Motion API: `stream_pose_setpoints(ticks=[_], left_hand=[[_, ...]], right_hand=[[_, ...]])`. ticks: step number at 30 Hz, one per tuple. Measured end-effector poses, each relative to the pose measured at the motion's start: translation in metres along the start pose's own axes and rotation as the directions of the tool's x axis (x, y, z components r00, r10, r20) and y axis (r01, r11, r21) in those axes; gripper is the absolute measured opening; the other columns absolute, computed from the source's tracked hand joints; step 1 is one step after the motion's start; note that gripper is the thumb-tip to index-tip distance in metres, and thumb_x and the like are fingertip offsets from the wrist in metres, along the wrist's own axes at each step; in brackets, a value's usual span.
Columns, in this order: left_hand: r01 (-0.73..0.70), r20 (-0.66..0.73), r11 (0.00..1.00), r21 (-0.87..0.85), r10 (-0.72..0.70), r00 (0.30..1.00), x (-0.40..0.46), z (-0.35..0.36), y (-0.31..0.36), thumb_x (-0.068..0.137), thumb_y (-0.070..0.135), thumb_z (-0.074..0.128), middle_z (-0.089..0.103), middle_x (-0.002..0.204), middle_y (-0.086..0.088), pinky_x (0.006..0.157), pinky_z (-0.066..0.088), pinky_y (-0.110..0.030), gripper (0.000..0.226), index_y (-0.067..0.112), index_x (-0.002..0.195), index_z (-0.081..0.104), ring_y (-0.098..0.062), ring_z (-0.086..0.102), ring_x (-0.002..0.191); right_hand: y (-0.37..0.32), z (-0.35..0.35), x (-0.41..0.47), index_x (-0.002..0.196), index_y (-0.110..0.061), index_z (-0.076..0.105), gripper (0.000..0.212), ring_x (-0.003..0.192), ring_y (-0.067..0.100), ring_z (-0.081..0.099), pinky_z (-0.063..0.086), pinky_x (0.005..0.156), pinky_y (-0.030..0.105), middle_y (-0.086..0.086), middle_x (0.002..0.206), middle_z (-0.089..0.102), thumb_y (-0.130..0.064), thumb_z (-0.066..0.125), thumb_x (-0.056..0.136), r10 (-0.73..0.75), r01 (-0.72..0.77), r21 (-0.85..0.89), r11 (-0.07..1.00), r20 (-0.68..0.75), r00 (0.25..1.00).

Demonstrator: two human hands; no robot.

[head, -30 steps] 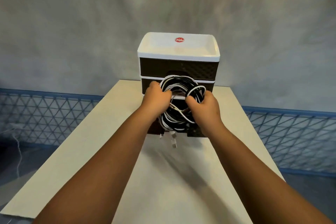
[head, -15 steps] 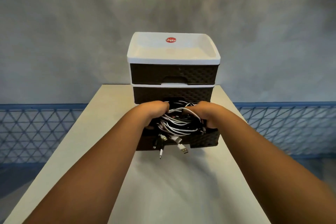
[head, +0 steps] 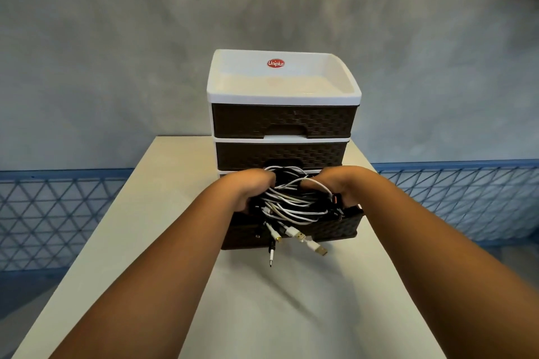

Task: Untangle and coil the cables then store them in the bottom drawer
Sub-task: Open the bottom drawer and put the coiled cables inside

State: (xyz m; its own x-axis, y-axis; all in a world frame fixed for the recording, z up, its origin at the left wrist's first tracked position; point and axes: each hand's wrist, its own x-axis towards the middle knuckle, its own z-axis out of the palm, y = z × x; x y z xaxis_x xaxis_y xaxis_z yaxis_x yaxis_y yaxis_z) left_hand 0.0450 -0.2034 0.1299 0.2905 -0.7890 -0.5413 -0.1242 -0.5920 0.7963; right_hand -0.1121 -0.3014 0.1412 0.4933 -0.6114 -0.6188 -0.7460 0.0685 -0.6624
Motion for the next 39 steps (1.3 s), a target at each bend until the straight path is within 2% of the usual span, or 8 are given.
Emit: stream_pose_setpoints(ticks=[4, 13, 16, 23, 28, 30, 34, 39], left_hand=[[-0.005, 0.019, 1.0, -0.021, 0.005, 1.0, 0.004, 0.0, -0.004, 0.092, 0.02, 0.043, 0.067, 0.078, -0.009, 0.066, 0.053, -0.03, 0.021, 0.011, 0.099, 0.061, -0.024, 0.064, 0.069], [0.018, 0.062, 1.0, -0.015, -0.017, 0.998, 0.009, -0.002, -0.007, 0.094, 0.022, 0.043, 0.067, 0.082, -0.009, 0.062, 0.056, -0.032, 0.026, 0.009, 0.11, 0.058, -0.023, 0.065, 0.069], [0.042, 0.074, 0.999, -0.006, -0.042, 0.996, 0.008, 0.001, -0.01, 0.095, 0.019, 0.04, 0.067, 0.077, -0.009, 0.061, 0.055, -0.033, 0.022, 0.009, 0.1, 0.059, -0.023, 0.066, 0.068], [0.085, 0.06, 0.994, -0.064, -0.082, 0.995, 0.015, 0.003, -0.011, 0.096, 0.018, 0.038, 0.067, 0.074, -0.009, 0.062, 0.056, -0.034, 0.024, 0.01, 0.091, 0.06, -0.024, 0.065, 0.068], [0.092, -0.009, 0.98, -0.178, -0.095, 0.995, 0.017, 0.0, -0.008, 0.099, 0.014, 0.037, 0.064, 0.075, -0.01, 0.06, 0.056, -0.037, 0.024, 0.007, 0.088, 0.058, -0.024, 0.063, 0.065], [0.09, -0.036, 0.971, -0.222, -0.101, 0.994, 0.02, 0.0, -0.009, 0.099, 0.012, 0.037, 0.063, 0.074, -0.01, 0.062, 0.055, -0.038, 0.024, 0.006, 0.087, 0.057, -0.024, 0.062, 0.064], [0.097, -0.116, 0.947, -0.307, -0.139, 0.984, 0.026, 0.0, -0.013, 0.098, 0.01, 0.035, 0.066, 0.081, -0.013, 0.064, 0.057, -0.039, 0.025, 0.004, 0.097, 0.06, -0.027, 0.065, 0.067], [0.073, -0.192, 0.969, -0.236, -0.12, 0.974, 0.029, 0.005, -0.017, 0.096, 0.009, 0.036, 0.061, 0.127, -0.018, 0.086, 0.055, -0.043, 0.038, 0.0, 0.127, 0.056, -0.038, 0.063, 0.107]], right_hand=[[0.0, -0.005, -0.001, 0.111, -0.006, 0.068, 0.03, 0.1, 0.035, 0.07, 0.053, 0.095, 0.05, 0.019, 0.105, 0.073, -0.027, 0.064, 0.09, 0.014, -0.014, -0.014, 1.0, 0.034, 0.999], [0.002, -0.013, -0.001, 0.117, -0.001, 0.066, 0.04, 0.107, 0.035, 0.067, 0.054, 0.094, 0.043, 0.022, 0.115, 0.07, -0.032, 0.061, 0.092, 0.063, -0.055, -0.073, 0.996, 0.109, 0.992], [0.004, -0.013, 0.005, 0.12, -0.002, 0.065, 0.047, 0.109, 0.035, 0.067, 0.052, 0.098, 0.044, 0.022, 0.116, 0.069, -0.037, 0.064, 0.09, 0.1, -0.087, -0.099, 0.991, 0.126, 0.987], [0.003, -0.005, 0.013, 0.111, -0.009, 0.067, 0.042, 0.1, 0.036, 0.067, 0.053, 0.093, 0.048, 0.019, 0.109, 0.07, -0.042, 0.069, 0.086, 0.077, -0.077, -0.065, 0.995, 0.004, 0.997], [-0.002, 0.001, 0.021, 0.12, -0.011, 0.062, 0.06, 0.1, 0.036, 0.067, 0.054, 0.092, 0.05, 0.018, 0.112, 0.068, -0.05, 0.076, 0.077, -0.017, 0.025, 0.068, 0.997, -0.116, 0.993], [0.001, 0.001, 0.024, 0.135, -0.017, 0.053, 0.077, 0.113, 0.036, 0.061, 0.049, 0.1, 0.051, 0.015, 0.13, 0.061, -0.061, 0.073, 0.074, -0.042, 0.056, 0.091, 0.994, -0.144, 0.989], [0.011, 0.002, 0.014, 0.142, -0.018, 0.047, 0.071, 0.129, 0.031, 0.046, 0.037, 0.107, 0.041, 0.009, 0.145, 0.047, -0.065, 0.051, 0.089, -0.216, 0.187, -0.128, 0.974, -0.265, 0.94], [0.027, 0.014, -0.03, 0.098, -0.024, 0.063, 0.044, 0.084, 0.017, 0.06, 0.053, 0.074, 0.037, 0.002, 0.095, 0.065, -0.064, 0.05, 0.089, -0.526, 0.272, -0.537, 0.799, -0.402, 0.75]])
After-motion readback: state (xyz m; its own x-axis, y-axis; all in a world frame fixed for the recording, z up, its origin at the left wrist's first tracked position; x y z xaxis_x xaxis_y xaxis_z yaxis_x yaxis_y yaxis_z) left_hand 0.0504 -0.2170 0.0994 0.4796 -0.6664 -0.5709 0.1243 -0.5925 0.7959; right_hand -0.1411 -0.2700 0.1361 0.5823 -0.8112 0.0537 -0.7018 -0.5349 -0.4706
